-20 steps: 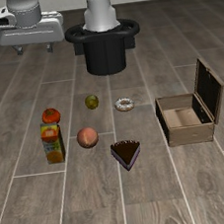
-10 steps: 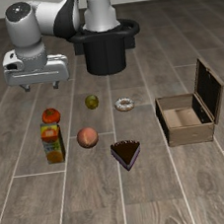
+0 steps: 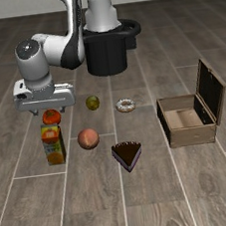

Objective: Pick up the tomato and place it in the box

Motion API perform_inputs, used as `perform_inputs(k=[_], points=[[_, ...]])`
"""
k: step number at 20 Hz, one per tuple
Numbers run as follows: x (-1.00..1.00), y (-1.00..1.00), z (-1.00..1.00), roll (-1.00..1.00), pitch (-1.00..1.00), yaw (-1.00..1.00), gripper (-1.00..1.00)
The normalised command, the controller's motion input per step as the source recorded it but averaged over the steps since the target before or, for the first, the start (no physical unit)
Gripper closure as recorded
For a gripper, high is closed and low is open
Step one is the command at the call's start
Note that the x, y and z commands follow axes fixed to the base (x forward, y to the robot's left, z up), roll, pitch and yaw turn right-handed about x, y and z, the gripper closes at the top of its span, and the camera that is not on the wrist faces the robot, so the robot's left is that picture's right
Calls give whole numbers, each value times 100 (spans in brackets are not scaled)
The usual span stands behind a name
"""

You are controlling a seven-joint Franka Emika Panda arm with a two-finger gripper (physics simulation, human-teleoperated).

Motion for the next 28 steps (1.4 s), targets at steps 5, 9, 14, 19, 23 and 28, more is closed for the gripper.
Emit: perform_inputs(k=[5,9,14,19,23,28], points=[[-40,0,-60,0,0,0,-100],[-25,0,-75,0,0,0,-100],[-40,-20,0,0,0,0,-100],[0,0,0,0,0,0,100],[0,0,0,0,0,0,100],[0,0,20,0,0,0,100]])
